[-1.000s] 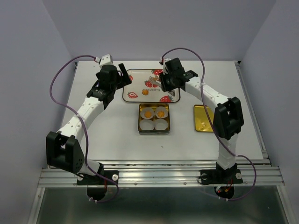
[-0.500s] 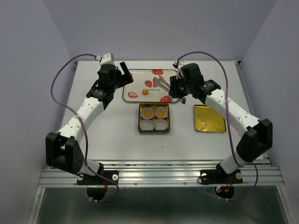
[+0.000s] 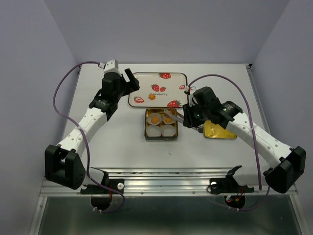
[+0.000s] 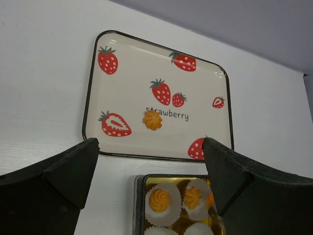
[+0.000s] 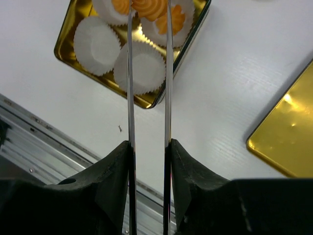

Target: Pack the cookies

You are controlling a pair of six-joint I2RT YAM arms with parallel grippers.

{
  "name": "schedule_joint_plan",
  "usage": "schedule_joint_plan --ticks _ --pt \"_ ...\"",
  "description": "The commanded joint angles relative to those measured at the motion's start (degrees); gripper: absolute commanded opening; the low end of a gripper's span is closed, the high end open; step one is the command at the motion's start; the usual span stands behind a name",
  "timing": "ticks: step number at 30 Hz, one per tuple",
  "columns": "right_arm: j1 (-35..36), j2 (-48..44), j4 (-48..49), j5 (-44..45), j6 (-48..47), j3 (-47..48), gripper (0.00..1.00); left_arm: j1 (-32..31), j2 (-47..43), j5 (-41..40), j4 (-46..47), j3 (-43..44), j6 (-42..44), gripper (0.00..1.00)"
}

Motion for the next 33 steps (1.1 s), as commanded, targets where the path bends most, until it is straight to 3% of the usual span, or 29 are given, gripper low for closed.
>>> schedule_joint_plan --ticks 1,16,33 --pt "3.9 -2.0 -4.2 -1.6 0.2 -0.6 0.37 -0.8 -2.4 1.3 3.0 -1.7 -0.6 0.99" --pt "7.4 2.0 -10.5 -0.3 -3.0 1.7 0.37 -1.9 -4.2 -0.1 2.2 -3.3 -1.0 0.99" --pt "7.9 5.0 -9.1 1.5 -5.9 3.2 0.38 -2.0 -4.0 -1.4 1.6 -3.0 -1.4 0.99"
